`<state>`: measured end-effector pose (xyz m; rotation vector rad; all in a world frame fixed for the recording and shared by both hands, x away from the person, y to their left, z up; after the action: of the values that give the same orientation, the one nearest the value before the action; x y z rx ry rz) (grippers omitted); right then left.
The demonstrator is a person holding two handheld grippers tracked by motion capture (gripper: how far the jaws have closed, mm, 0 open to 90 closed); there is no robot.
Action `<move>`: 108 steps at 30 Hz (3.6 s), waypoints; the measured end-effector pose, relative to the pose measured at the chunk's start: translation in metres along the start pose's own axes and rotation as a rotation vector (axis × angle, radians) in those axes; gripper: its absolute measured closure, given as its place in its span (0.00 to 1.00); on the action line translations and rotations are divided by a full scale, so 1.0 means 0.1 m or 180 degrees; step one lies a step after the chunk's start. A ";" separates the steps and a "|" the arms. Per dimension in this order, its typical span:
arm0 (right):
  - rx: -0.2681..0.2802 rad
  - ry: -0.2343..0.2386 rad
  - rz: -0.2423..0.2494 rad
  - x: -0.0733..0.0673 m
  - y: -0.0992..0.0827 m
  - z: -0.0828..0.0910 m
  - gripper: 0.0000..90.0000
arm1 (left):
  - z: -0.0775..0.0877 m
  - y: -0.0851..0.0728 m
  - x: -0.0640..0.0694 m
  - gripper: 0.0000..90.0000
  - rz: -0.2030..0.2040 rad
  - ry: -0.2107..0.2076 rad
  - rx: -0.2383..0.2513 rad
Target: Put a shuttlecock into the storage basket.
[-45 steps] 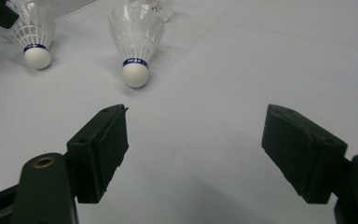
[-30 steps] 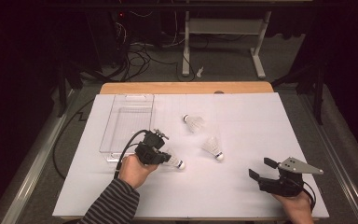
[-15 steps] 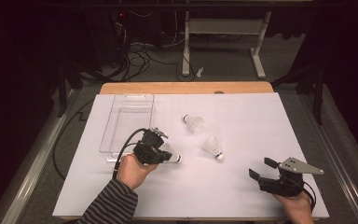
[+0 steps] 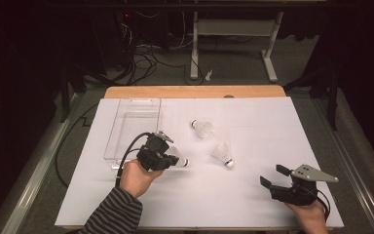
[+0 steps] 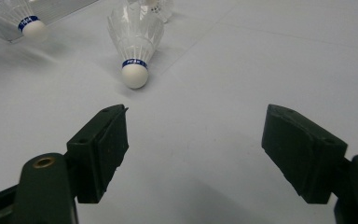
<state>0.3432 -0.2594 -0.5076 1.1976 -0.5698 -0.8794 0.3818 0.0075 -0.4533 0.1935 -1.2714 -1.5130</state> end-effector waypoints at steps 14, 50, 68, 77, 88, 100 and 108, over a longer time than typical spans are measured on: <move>0.0004 -0.0007 -0.0008 0.00 0.00 0.00 0.26 | 0.07 0.14 -0.02 0.99 0.0060 0.0001 0.0155; -0.0007 -0.0015 0.0014 0.01 0.00 0.00 0.26 | 0.26 0.48 -0.14 0.99 0.0162 0.0029 0.0430; -0.0013 -0.0017 0.0015 0.01 0.00 0.00 0.26 | 0.35 0.68 -0.25 0.99 0.0270 0.0066 0.0607; -0.0013 -0.0019 0.0011 0.01 0.00 0.00 0.26 | 0.39 0.75 -0.32 0.99 0.0282 0.0127 0.0675; -0.0009 -0.0019 0.0012 0.01 0.00 0.00 0.26 | 0.41 0.86 -0.44 0.99 0.0294 0.0226 0.0753; -0.0005 -0.0020 0.0013 0.01 0.00 0.00 0.26 | 0.42 0.95 -0.56 0.99 0.0354 0.0309 0.0836; 0.0009 -0.0031 0.0002 0.01 0.00 0.00 0.26 | 0.38 1.01 -0.68 0.99 0.0409 0.0394 0.0895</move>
<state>0.3439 -0.2606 -0.5071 1.1961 -0.5794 -0.8847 0.4436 0.1012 -0.3922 0.3752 -1.3664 -1.1920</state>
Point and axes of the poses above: each handheld gripper's, and its own axes: z roughly backward along the jaws, y roughly out of its top, x roughly to its right, the point moved 10 cm from there along -z, roughly forward along the jaws, and after that the axes turned 13 degrees about x, right-handed, at the moved point
